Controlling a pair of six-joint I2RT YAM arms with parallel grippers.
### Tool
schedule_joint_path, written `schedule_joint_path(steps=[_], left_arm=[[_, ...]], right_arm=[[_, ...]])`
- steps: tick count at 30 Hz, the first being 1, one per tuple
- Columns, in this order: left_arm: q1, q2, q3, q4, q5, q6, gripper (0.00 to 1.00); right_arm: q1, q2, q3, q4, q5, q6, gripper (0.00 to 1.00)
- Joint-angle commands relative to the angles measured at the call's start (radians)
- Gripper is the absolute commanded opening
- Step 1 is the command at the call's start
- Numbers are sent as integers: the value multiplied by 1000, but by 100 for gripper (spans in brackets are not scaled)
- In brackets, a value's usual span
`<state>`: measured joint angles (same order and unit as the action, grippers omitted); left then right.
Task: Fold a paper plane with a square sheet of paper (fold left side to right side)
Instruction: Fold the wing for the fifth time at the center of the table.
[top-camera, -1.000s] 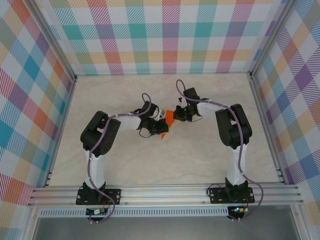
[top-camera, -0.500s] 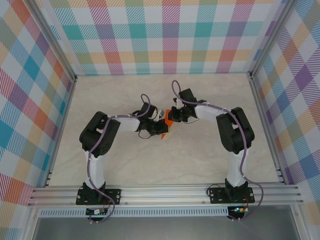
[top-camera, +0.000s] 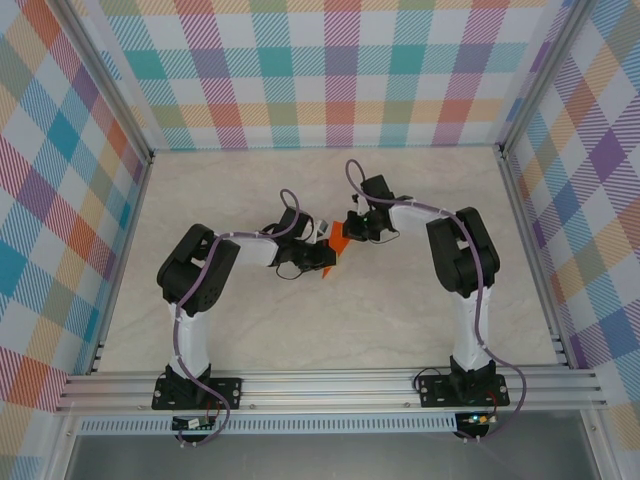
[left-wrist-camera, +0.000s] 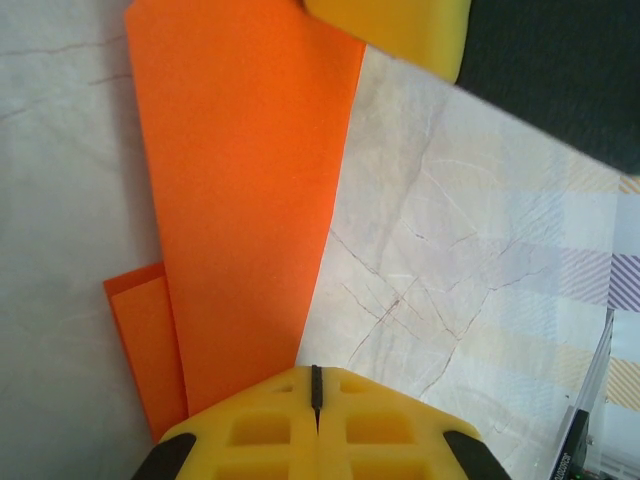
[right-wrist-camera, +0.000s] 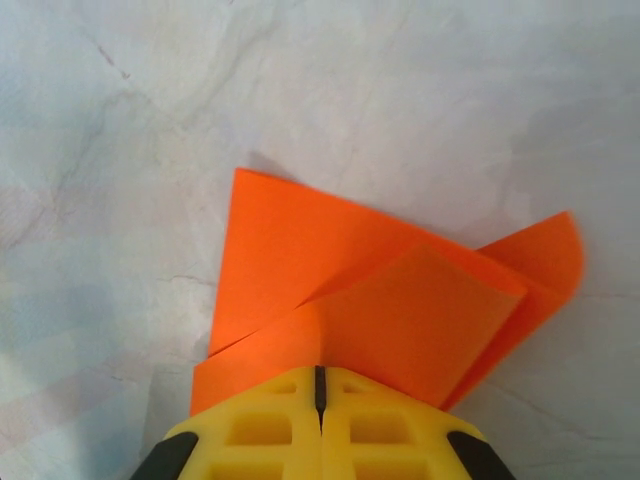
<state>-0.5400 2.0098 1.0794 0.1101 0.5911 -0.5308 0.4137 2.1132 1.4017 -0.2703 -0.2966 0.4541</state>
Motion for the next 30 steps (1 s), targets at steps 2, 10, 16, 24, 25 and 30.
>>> schedule_joint_path(steps=[2,10,16,24,25,30], left_arm=[[18,22,-77,-103,-40,-9,0],[23,26,-113,-60,-31,-24,0],[25,32,-115,-55,-30,-26,0],[27,34,-121,-50,-30,-28,0],[28,35,-121,-50,-30,-28,0],[28,35,-125,-50,-28,-26,0]], right_arm=[[-32,25,10,5,4,-32,5],[-66,76,73,-46,20,-49,5],[-93,82,87,-49,15,-51,6],[-124,98,117,-60,3,-50,7],[-128,102,123,-64,4,-51,7],[-153,123,134,-53,-6,-39,8]])
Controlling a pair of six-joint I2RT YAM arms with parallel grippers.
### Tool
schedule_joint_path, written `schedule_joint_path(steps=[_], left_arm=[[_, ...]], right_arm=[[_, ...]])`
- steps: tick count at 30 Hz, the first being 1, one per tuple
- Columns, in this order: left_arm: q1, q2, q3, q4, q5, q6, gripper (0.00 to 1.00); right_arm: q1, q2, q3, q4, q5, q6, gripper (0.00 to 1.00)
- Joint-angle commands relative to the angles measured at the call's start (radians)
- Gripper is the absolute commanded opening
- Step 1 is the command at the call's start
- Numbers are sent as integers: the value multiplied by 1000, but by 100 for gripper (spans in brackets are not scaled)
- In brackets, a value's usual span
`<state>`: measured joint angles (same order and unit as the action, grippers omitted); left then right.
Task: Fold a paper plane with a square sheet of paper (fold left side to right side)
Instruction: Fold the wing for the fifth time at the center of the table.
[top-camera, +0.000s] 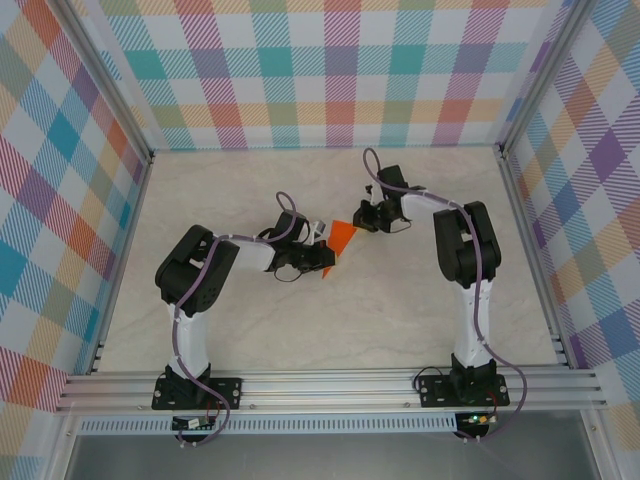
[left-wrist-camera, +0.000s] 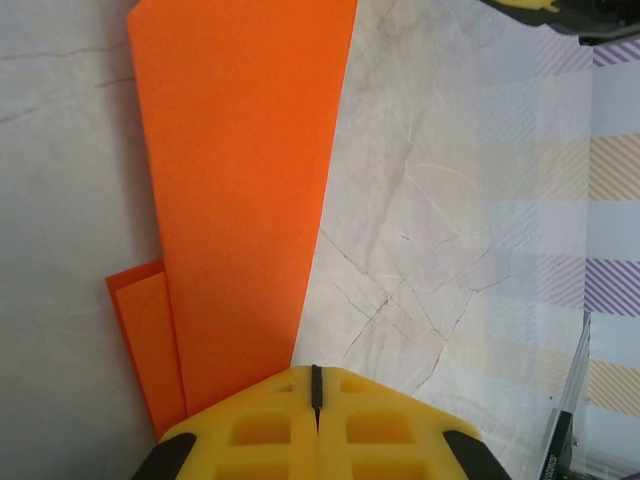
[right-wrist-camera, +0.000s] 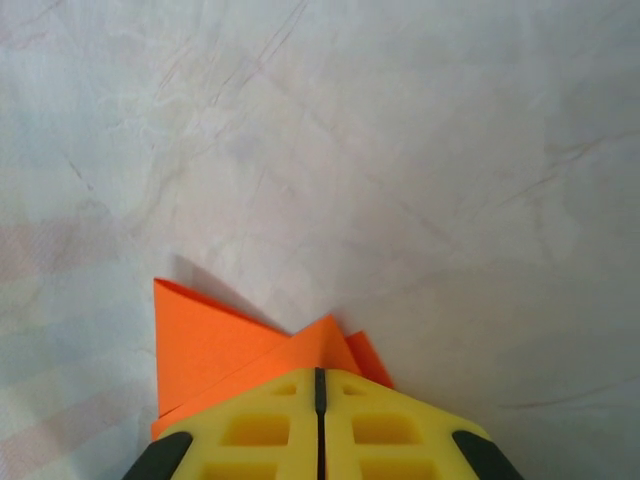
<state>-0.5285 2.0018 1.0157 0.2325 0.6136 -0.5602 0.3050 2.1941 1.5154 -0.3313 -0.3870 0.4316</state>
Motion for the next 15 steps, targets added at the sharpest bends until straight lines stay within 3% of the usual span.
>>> schedule_joint_path(steps=[1,10,15], left_arm=[[17,43,-62,-173,-48,3,0],[17,-7,-57,-124,38,-18,0],[16,-150,-39,-100,82,-52,18]], right_arm=[[-50,48,29,3,88,-16,8],[-128,15,92,-2,89,-31,21],[-126,-128,29,-27,87,-41,36]])
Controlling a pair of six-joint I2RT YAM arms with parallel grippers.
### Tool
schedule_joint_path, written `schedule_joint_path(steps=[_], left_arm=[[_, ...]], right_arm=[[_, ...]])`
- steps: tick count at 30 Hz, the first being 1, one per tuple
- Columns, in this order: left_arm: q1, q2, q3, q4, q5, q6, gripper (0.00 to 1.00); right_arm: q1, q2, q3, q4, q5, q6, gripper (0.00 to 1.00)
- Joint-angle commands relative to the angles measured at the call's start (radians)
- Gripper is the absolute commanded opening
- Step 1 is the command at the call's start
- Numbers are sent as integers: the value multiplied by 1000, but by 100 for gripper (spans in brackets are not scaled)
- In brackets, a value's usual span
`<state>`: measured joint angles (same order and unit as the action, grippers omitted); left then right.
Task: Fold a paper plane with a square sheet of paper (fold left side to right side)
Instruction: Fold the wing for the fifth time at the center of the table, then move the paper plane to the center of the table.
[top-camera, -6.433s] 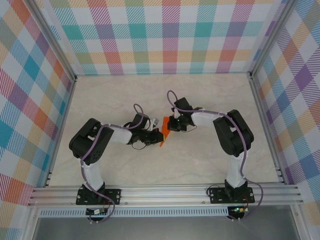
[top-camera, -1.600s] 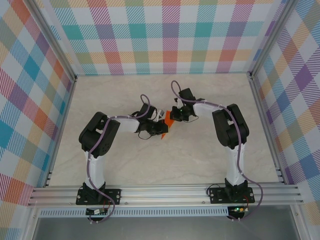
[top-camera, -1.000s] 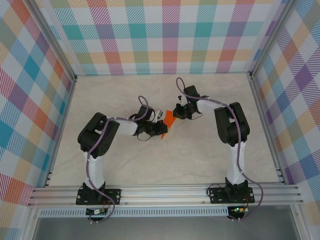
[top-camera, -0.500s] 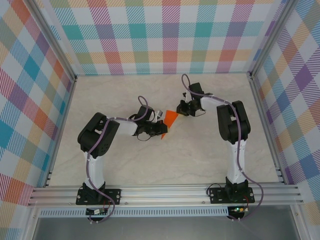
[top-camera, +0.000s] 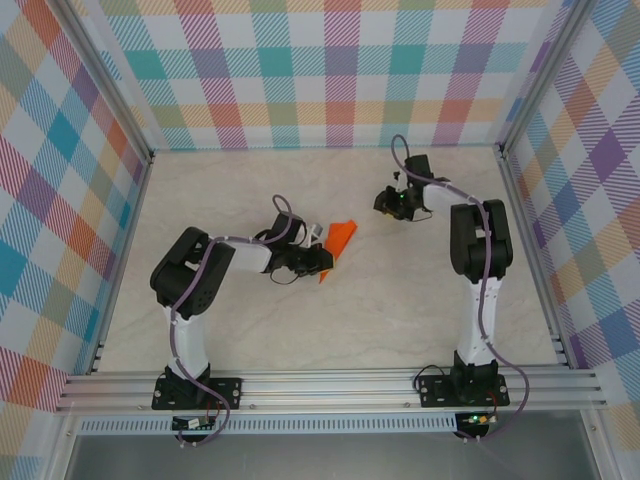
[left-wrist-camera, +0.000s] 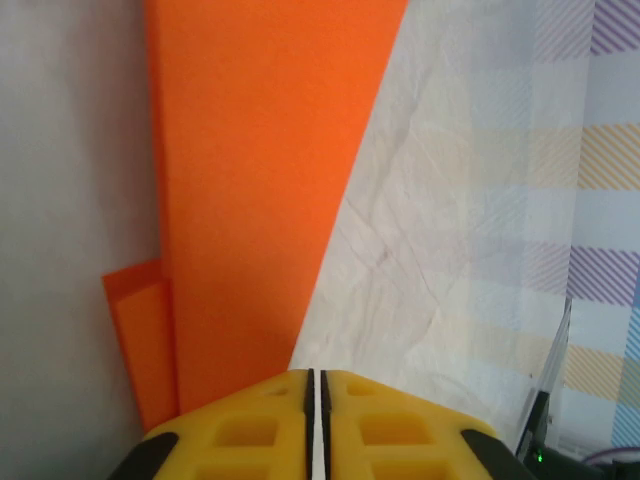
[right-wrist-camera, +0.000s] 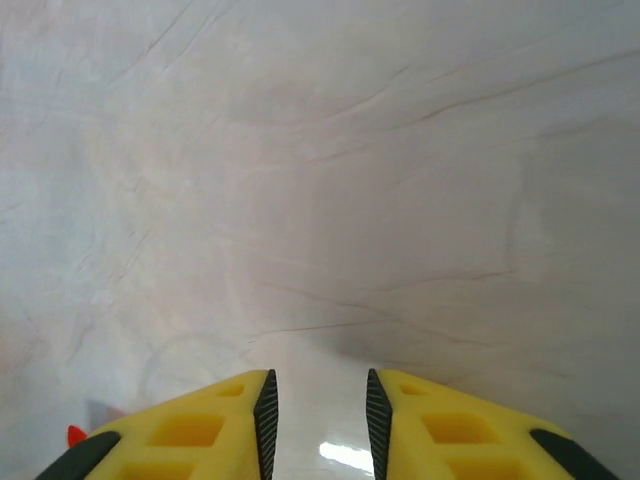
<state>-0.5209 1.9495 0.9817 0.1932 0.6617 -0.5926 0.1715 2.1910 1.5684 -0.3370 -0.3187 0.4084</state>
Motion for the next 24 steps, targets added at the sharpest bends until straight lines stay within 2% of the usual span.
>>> schedule_joint_path(steps=[1,3,6,10,13,16,20,24], left_arm=[[10,-140,0,-68,34,-18,22],[9,-231,2,-108,-4,3,28],[10,-394,-28,-219,-157,70,36],[9,-607,-146,-330,-501,84,46],[9,-755,-264,-337,-684,29,51],[10,-861,-346,-337,-782,-3,55],[10,-930,-367,-374,-816,4,58],[10,-960,-373,-394,-833,20,59]], right_arm=[[14,-168,-54,-24,29,-9,41],[46,-241,-95,-66,74,4,51],[136,-338,-144,-145,184,35,66],[289,-396,-177,-215,329,128,83],[402,-374,-150,-278,426,201,92],[469,-303,-88,-333,499,245,95],[494,-208,-29,-361,526,301,93],[512,-134,41,-409,511,301,83]])
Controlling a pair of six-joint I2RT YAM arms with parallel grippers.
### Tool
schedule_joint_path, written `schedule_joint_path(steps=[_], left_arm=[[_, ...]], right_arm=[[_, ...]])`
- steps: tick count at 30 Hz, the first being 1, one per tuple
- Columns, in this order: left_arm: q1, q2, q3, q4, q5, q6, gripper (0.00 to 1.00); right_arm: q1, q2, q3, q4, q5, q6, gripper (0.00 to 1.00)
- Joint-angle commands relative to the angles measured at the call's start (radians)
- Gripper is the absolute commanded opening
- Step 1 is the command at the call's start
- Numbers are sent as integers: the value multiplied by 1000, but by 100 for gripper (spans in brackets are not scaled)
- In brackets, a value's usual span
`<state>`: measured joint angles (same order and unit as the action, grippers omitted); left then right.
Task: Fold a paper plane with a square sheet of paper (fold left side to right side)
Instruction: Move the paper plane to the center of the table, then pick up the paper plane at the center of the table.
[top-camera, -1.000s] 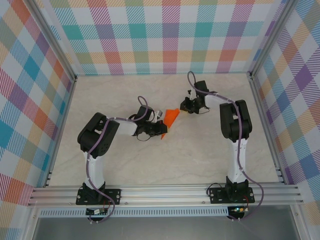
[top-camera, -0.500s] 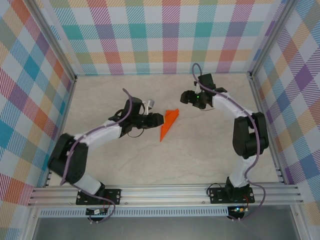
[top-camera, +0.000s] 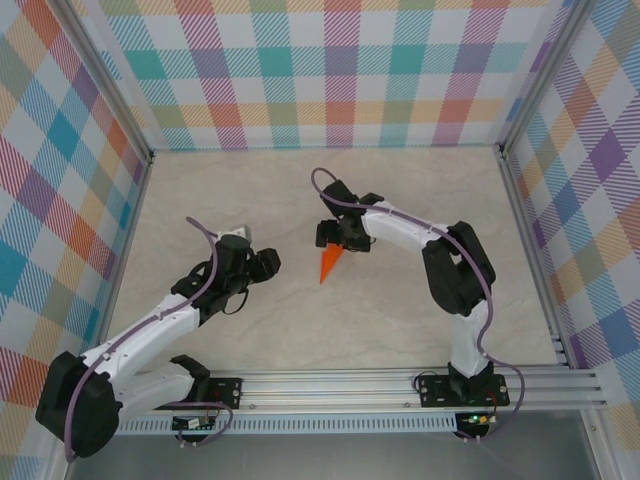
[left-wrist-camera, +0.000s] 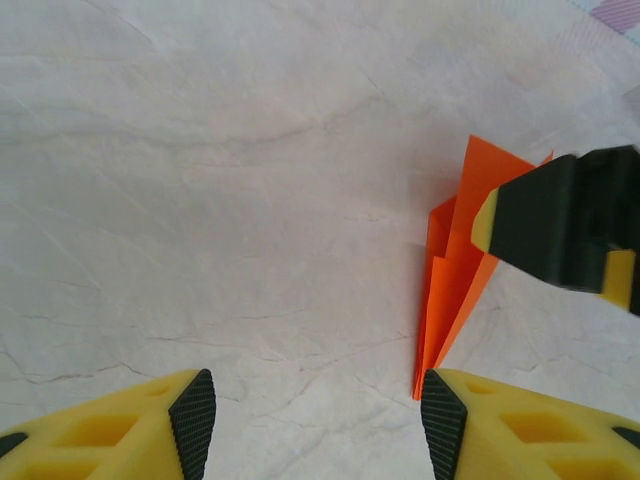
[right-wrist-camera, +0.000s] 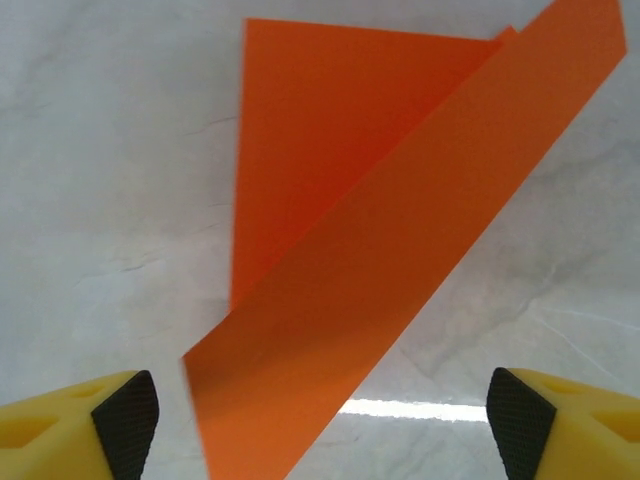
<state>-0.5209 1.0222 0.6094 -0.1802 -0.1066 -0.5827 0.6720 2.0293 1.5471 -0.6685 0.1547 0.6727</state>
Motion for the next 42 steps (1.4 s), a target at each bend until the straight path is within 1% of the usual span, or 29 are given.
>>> schedule_joint_path(steps=[1,6,8,9,13,16,18,20,21,22,23,24,26,27,28,30,33,34,36,38,40,42], left_arm=[[10,-36,0,-25,-68,11,59],[10,-38,-4,-21,-73,11,60],[10,-39,1,-29,-77,11,60],[9,-42,2,-32,-80,13,60],[9,-54,10,-52,-95,19,60],[10,-66,14,-64,-106,20,61],[10,-75,15,-67,-110,20,61],[10,-80,18,-74,-111,20,61],[10,-85,19,-76,-113,21,61],[10,-90,20,-82,-113,20,61],[10,-95,24,-88,-114,20,61],[10,-102,27,-89,-115,20,61],[10,-115,38,-130,-116,24,62],[10,-124,44,-139,-115,25,63],[10,-131,48,-145,-116,26,65],[10,-148,55,-157,-123,27,70],[10,-167,57,-159,-128,29,80],[10,-170,56,-157,-128,31,84],[10,-169,51,-155,-131,31,91],[10,-165,46,-146,-126,35,97],[10,-159,46,-139,-121,36,100],[10,-151,44,-131,-114,41,100]], right_arm=[[15,30,62,-86,43,38,75],[19,-40,-10,-35,-3,38,34],[24,-72,-34,-9,-32,19,12],[26,-102,-56,23,-71,6,0],[28,-241,-176,138,-181,-55,0],[20,-353,-303,232,-260,-106,0],[-10,-389,-400,299,-354,-112,0],[-43,-388,-493,367,-430,-102,0],[-52,-378,-534,400,-457,-104,1],[-56,-366,-560,409,-453,-108,4],[-65,-355,-582,408,-436,-118,6],[-79,-351,-598,399,-411,-128,11],[-112,-374,-621,373,-365,-141,22],[-120,-398,-615,332,-332,-159,29],[-120,-421,-596,277,-283,-177,38],[-114,-470,-532,128,-184,-205,53],[-79,-526,-472,-34,-86,-210,60],[-64,-537,-470,-54,-78,-203,60],[-35,-561,-490,-59,-116,-169,64],[-24,-570,-526,-25,-167,-118,69],[-12,-572,-563,27,-208,-69,73],[6,-553,-570,64,-239,-40,77]])
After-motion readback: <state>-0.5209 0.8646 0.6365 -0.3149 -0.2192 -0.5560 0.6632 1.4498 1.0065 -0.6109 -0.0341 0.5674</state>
